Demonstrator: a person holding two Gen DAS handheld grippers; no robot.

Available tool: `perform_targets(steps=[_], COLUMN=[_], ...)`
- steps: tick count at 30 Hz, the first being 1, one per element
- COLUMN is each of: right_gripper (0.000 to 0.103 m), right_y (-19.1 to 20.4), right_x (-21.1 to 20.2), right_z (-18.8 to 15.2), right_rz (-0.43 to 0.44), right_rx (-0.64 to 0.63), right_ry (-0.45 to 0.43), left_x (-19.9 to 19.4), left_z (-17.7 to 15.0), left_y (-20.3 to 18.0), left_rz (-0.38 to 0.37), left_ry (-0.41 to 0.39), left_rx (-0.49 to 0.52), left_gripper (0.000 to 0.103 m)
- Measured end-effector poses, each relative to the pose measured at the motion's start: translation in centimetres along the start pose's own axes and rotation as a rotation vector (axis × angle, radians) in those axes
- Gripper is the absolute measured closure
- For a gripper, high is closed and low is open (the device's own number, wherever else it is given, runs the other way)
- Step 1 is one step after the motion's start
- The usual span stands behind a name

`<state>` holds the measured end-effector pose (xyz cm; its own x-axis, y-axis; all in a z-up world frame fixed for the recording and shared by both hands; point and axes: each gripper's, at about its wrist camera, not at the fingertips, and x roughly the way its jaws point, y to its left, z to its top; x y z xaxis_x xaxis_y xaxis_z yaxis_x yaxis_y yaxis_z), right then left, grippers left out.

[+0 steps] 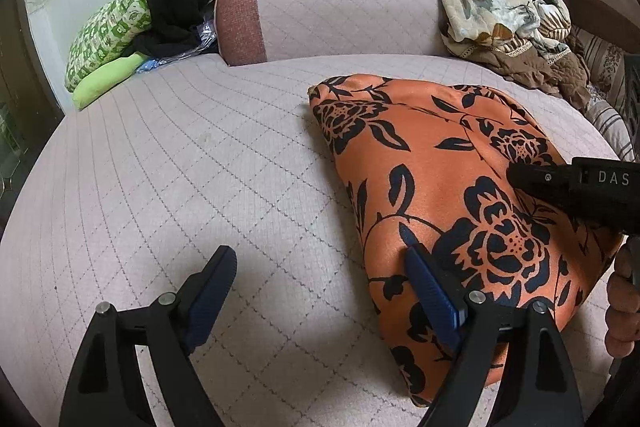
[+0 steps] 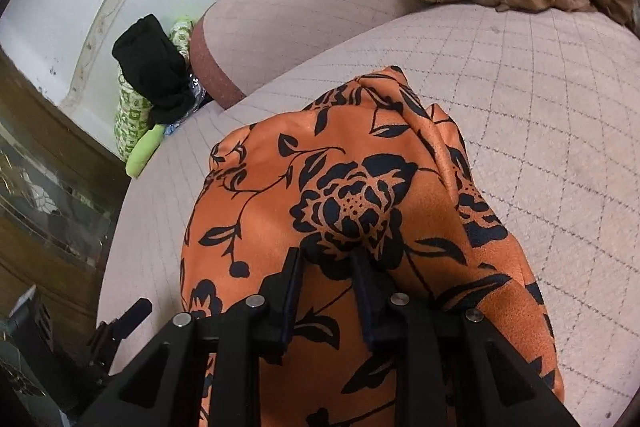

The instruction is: Fold small clothes

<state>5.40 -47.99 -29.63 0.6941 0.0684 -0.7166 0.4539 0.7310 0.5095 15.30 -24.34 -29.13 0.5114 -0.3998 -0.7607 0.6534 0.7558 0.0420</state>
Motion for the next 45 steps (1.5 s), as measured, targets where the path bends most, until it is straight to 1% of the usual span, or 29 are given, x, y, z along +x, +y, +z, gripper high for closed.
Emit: perform_targets(steps=[1,2,5,9,16,18,20,26,30,35,37,41,44,45], right_gripper=[0.074,0.074,0.074,0.074,0.074,0.074,0.073,0.073,0.073,0.072,0.070,0.066,0.056,0.050], right_y=[0.7,0.7,2.0,1.8,1.8,1.8,1.7,1.9,2.0,2.3,2.3,2.6,3.0,3.3], right_x=[1.1,0.9,2.5,2.3,2.3,2.3,2.4,2.4,2.4,2.5,2.5,2.6,2.7,2.8], right_z=[0.0,-0.1,0.3,0.3,0.4,0.3,0.3,0.2,0.2,0.1,0.1,0.1,0.1,0.0], right_rz=[-0.010,-0.024,-0.043,-0.040,-0.041,-0.042,-0.040,-0.043,-0.049,-0.057,-0.058,-0.058,-0.047,-0.044], right_rx=[-0.009,-0.022,-0.022,-0.009,-0.008,-0.012,-0.010,-0.014,-0.019,-0.033,-0.037,-0.053,-0.074,-0.089], right_ry=[-0.001,-0.003,-0.007,-0.008,-0.010,-0.013,-0.014,-0.018,-0.023,-0.029,-0.030,-0.030,-0.028,-0.027], left_x=[0.0,0.0,-0.1,-0.2,-0.4,-0.8,-1.2,-3.4,-4.1,-4.5,-4.7,-4.9,-4.9,-5.0], left_z=[0.0,0.0,-0.1,-0.1,0.1,0.4,0.7,1.7,1.9,1.9,1.8,1.8,1.8,1.8], left_y=[-0.1,-0.1,-0.3,-0.4,0.0,0.5,1.3,5.2,7.9,10.2,10.9,11.4,11.4,11.4], left_rz=[0.002,0.004,0.015,0.025,0.017,0.042,0.070,0.182,0.228,0.261,0.275,0.291,0.300,0.306], left_ry=[-0.001,-0.003,-0.009,-0.015,-0.009,-0.013,-0.035,-0.141,-0.161,-0.171,-0.179,-0.183,-0.188,-0.190], left_rx=[0.003,0.006,0.015,0.022,0.013,0.003,-0.022,-0.129,-0.213,-0.278,-0.300,-0.306,-0.306,-0.304], left_gripper=[0.016,0.016,0.016,0.016,0.016,0.016,0.016,0.016,0.016,0.016,0.016,0.016,0.016,0.016])
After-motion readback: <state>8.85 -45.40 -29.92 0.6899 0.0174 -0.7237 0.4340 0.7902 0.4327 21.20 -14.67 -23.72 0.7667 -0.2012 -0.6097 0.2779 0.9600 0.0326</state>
